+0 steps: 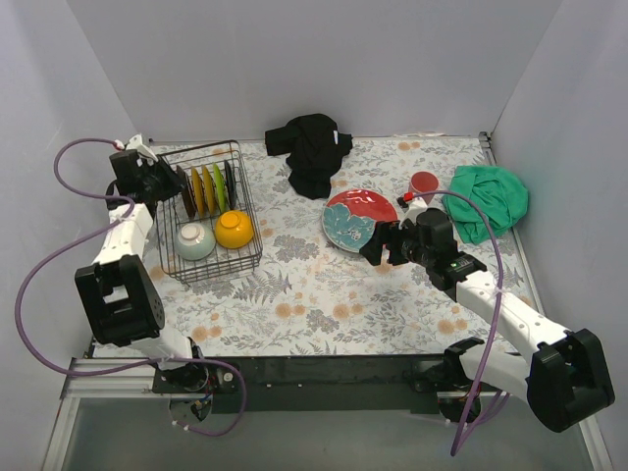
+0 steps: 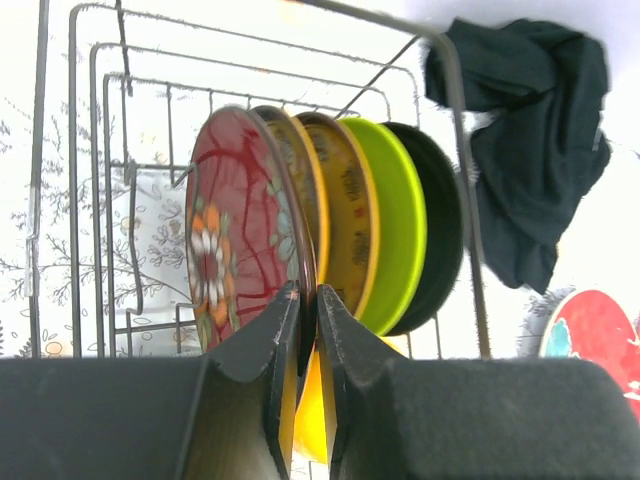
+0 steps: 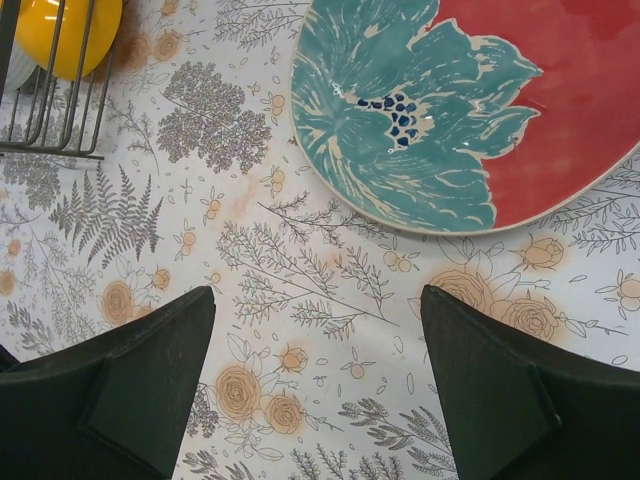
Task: Unload the mixed dishes from the dish rack
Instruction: Pick up the plate from the dish rack.
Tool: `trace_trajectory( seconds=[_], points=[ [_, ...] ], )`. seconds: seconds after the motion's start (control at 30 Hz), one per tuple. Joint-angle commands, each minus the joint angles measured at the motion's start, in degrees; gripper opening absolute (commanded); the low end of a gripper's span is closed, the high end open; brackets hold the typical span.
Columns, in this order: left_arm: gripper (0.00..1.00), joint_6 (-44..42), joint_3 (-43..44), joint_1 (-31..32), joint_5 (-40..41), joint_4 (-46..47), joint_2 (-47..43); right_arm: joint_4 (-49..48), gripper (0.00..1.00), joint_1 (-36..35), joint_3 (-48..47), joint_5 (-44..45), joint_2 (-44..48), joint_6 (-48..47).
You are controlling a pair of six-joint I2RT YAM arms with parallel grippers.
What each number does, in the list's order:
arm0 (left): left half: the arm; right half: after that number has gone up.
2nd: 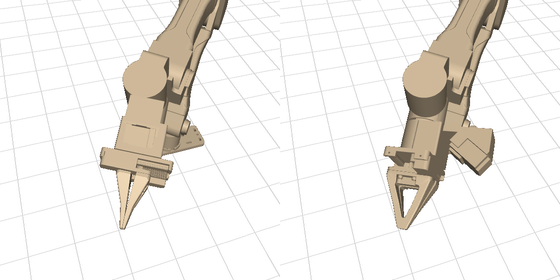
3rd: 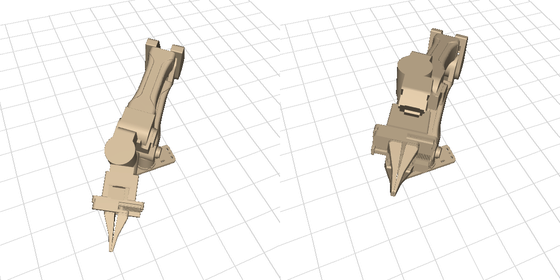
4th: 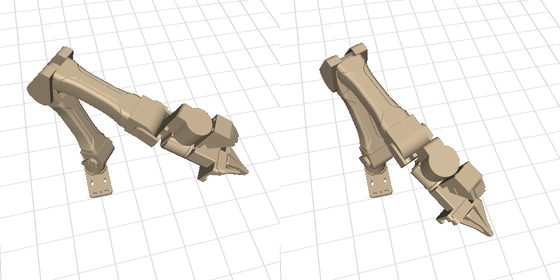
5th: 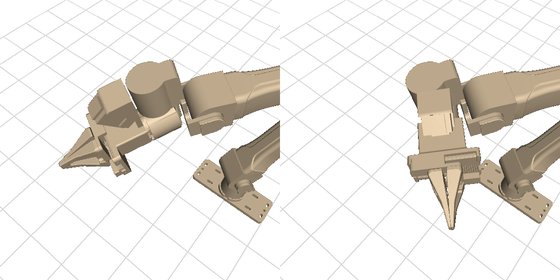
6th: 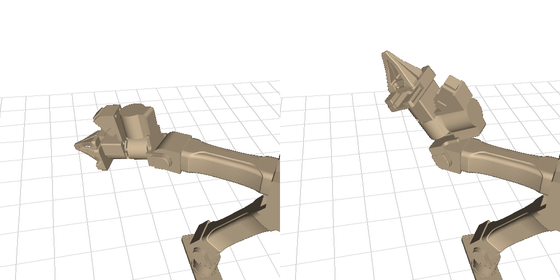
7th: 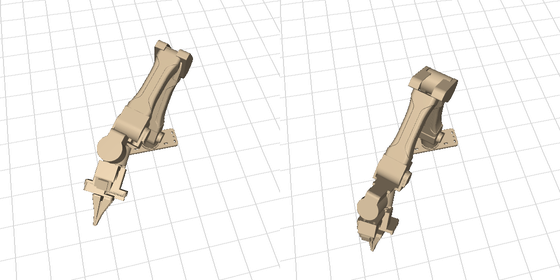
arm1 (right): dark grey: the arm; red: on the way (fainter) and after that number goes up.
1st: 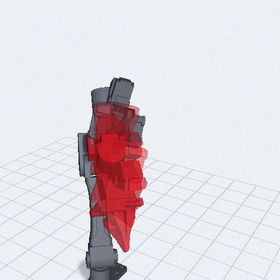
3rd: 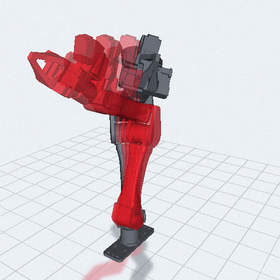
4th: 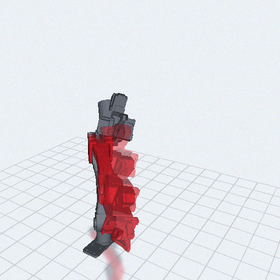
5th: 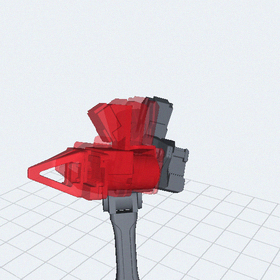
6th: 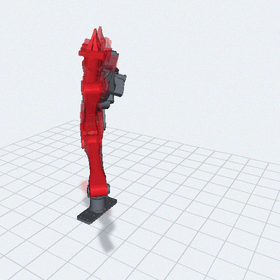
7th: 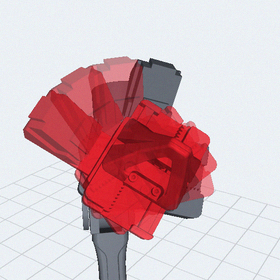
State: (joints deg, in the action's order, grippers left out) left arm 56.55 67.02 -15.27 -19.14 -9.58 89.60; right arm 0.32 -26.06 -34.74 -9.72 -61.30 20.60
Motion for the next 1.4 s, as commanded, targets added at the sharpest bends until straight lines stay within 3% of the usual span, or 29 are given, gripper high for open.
trace_trajectory(
  seconds=[0.0, 0.27, 0.47, 0.8, 1.07, 1.27, 1.37],
  points=[
    [0.00, -0.74, 0.56, -0.38, -1.96, 1.76, -7.07, -2.07, 0.91, -0.30, -0.42, -1.09, -0.14, -0.30],
    [0.00, -2.24, 1.79, 1.46, 2.60, -1.13, -11.81, -2.07, 0.91, -0.30, -1.12, -1.27, 0.04, -0.30],
    [0.00, -6.09, 3.29, 7.61, 7.18, -3.86, -16.29, -1.81, 0.91, -0.30, -1.64, -1.62, 0.65, 0.14],
    [0.00, -13.48, 1.71, 27.90, 14.74, -5.27, -23.15, -0.40, 0.91, -0.30, -3.49, -1.89, 3.02, 1.90],
    [0.00, -18.30, -1.28, 38.81, 15.79, -6.94, -27.02, 2.14, 0.90, -0.30, -5.77, -1.97, 4.43, 4.36],
    [0.00, -24.82, -6.19, 51.72, 18.52, -7.11, -27.90, 3.99, 0.90, -0.30, -7.79, -2.41, 4.61, 7.61],
    [0.00, -27.81, -7.95, 60.14, 24.48, -6.94, -27.20, 4.95, 0.89, -0.30, -8.94, -2.50, 5.13, 9.02]
  ],
)
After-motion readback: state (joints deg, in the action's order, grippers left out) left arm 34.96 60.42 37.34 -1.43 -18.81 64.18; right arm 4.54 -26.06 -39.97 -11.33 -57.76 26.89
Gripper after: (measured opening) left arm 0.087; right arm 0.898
